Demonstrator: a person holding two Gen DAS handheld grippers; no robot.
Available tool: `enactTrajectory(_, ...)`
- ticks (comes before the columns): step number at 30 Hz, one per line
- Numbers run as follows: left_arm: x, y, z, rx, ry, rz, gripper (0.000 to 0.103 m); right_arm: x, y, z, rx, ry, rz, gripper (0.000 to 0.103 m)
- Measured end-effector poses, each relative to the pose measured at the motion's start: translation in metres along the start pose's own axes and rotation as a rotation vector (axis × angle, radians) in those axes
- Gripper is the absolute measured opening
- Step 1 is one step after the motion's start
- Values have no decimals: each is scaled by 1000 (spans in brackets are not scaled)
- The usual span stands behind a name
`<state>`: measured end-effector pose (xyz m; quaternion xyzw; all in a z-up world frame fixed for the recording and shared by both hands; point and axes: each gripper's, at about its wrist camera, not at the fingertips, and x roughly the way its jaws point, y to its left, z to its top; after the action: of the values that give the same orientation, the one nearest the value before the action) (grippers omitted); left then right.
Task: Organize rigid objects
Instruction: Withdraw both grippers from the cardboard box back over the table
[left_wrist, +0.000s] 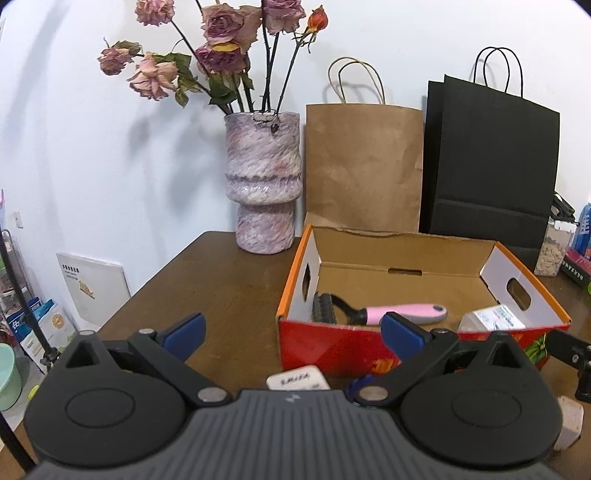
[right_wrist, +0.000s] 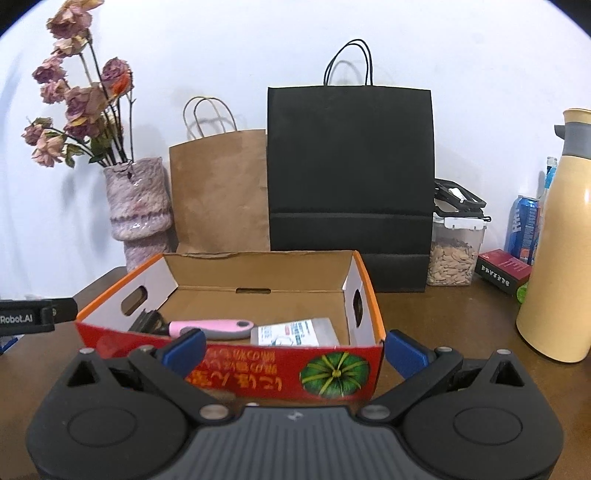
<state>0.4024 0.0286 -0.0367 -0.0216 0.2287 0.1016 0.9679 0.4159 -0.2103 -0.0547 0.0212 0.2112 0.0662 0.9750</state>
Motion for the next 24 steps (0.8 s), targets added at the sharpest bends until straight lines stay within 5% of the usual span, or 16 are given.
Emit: enactTrajectory(24,-51,25,-61,45,103,-24,103,-57,20,-58,-47,126,49,103)
